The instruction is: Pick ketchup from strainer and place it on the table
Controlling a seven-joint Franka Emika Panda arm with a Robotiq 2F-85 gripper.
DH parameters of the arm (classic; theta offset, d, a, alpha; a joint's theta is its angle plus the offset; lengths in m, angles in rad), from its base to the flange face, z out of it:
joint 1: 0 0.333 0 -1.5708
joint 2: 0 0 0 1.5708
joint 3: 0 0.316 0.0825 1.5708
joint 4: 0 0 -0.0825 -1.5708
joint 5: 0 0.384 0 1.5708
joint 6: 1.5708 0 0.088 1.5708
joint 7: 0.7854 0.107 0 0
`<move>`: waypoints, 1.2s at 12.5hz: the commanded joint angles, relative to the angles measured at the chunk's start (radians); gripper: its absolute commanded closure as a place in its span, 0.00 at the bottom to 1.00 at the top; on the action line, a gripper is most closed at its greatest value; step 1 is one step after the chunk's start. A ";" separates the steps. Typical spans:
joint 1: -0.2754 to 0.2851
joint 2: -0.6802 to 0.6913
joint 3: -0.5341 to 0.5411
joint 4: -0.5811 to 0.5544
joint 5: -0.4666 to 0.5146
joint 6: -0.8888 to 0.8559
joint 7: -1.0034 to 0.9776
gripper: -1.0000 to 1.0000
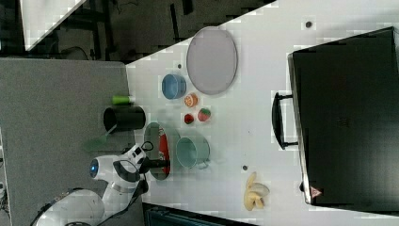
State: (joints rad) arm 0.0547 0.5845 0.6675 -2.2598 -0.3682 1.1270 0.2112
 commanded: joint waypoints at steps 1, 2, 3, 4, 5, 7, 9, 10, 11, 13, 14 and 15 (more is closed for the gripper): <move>0.051 0.000 -0.033 0.054 0.001 0.013 0.068 0.39; 0.051 -0.006 -0.032 0.055 0.001 0.010 0.068 0.39; 0.050 -0.019 -0.031 0.055 0.001 0.011 0.068 0.39; 0.047 -0.040 -0.023 0.050 0.001 0.006 0.068 0.39; 0.042 -0.070 -0.010 0.043 0.006 0.004 0.068 0.39; 0.024 -0.150 0.019 0.025 0.034 -0.038 0.068 0.39; 0.000 -0.240 0.050 0.029 0.113 -0.142 0.068 0.39; -0.013 -0.285 0.067 0.036 0.176 -0.206 0.067 0.39; -0.025 -0.327 0.076 0.050 0.245 -0.262 0.058 0.39; -0.045 -0.400 0.077 0.089 0.358 -0.374 -0.034 0.39; -0.057 -0.430 0.070 0.111 0.391 -0.428 -0.096 0.39; -0.072 -0.455 0.060 0.135 0.411 -0.481 -0.157 0.39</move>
State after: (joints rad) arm 0.0316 0.1278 0.7476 -2.1543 0.0358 0.6714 0.1532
